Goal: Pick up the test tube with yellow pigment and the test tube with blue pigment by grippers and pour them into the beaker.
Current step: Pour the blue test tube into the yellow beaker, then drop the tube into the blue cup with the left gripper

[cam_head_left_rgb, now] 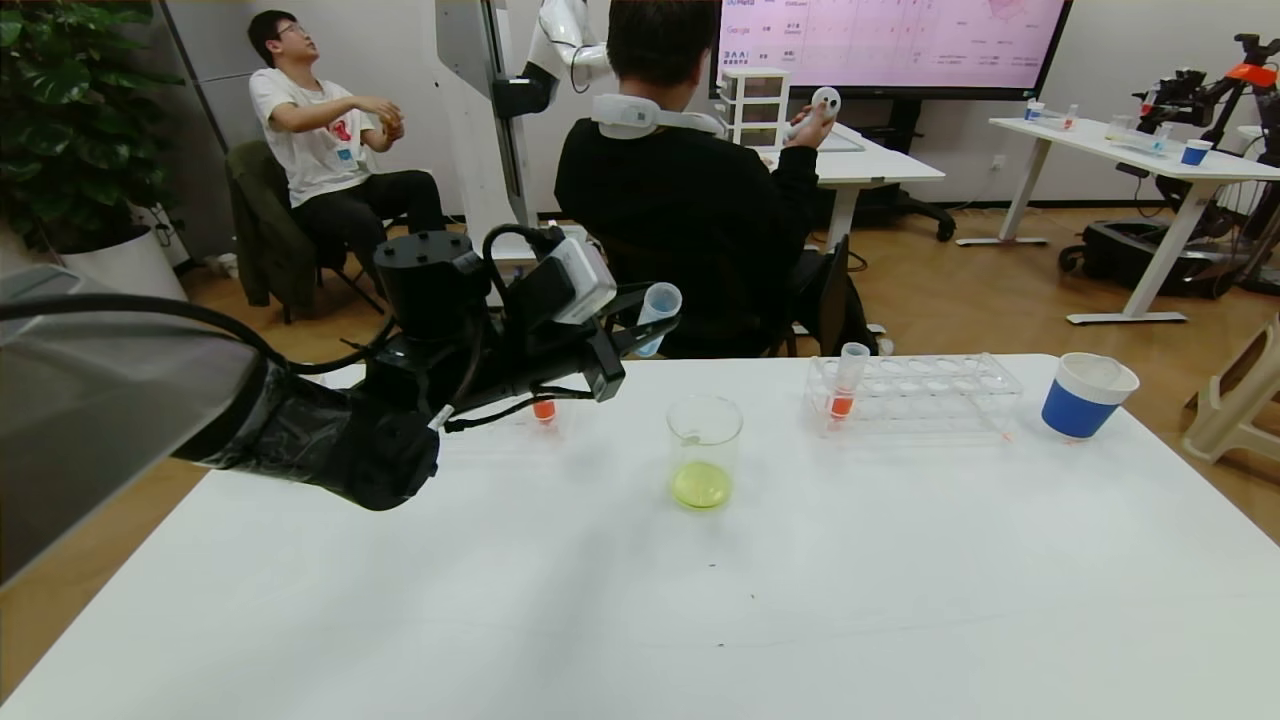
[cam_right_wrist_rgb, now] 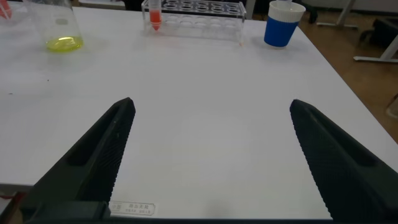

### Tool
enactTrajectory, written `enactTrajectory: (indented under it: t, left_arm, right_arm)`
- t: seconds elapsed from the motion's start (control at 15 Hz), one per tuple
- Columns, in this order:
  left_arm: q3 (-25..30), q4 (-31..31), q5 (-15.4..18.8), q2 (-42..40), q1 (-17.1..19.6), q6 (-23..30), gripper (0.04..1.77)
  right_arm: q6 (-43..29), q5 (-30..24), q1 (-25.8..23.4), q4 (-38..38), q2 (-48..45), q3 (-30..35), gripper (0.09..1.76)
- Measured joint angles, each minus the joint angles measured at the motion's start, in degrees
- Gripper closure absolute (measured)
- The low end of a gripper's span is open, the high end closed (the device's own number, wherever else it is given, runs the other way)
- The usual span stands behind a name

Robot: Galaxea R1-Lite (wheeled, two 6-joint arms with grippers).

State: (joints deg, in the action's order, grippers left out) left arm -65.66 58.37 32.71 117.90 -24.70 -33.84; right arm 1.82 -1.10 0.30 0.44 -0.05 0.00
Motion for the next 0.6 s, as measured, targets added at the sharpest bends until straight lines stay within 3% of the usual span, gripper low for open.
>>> enactTrajectory:
  t: [0.4,0.6]
  left_arm:
    - [-2.39,3.93,0.34,5.5,-2.67,-10.89,1.31]
    - [-4.63,5.35,4.61,8.2,-2.56,-17.75,1.31]
  right_arm:
    - [0.0,-0.02,0.0,0.0,0.0,0.0,0.11]
    - [0.0,0.0,0.0,0.0,0.0,0.0,0.11]
